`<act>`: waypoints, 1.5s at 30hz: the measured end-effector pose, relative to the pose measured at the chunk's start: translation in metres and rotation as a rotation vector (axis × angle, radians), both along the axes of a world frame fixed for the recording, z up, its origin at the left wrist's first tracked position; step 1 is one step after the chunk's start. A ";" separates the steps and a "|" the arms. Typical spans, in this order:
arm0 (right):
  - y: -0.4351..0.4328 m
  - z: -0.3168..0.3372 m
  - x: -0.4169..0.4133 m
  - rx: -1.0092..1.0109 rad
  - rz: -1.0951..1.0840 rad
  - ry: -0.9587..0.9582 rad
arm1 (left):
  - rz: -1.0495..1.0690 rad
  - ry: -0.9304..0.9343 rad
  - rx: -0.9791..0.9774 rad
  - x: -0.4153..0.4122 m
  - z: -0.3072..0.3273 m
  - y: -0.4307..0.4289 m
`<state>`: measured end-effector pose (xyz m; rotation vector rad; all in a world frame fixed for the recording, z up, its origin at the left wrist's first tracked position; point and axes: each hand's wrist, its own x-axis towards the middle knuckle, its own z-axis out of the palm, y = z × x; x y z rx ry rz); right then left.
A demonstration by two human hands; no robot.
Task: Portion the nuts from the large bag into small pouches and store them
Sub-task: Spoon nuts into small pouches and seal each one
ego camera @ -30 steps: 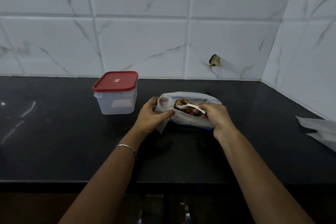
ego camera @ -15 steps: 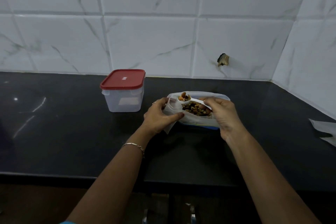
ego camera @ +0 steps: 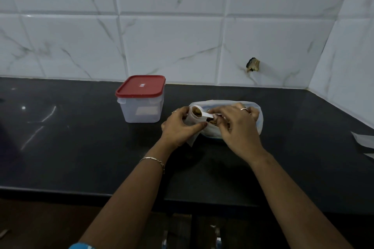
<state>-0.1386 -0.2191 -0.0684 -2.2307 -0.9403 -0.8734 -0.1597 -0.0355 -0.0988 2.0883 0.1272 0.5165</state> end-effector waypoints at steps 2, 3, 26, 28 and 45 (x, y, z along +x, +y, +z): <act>-0.001 -0.003 0.002 -0.102 -0.029 -0.153 | 0.010 -0.012 0.004 0.000 0.000 0.000; -0.001 -0.003 0.003 -0.129 -0.048 -0.204 | 0.009 -0.014 0.003 -0.001 0.000 -0.001; -0.004 0.001 0.003 0.241 -0.137 -0.175 | -0.022 -0.081 -0.109 -0.008 0.009 -0.005; -0.007 -0.001 0.007 0.279 -0.176 -0.139 | -0.057 -0.082 -0.090 -0.011 0.011 -0.008; -0.021 -0.010 0.026 -0.181 -0.475 0.060 | 0.009 0.168 0.108 -0.010 0.006 -0.012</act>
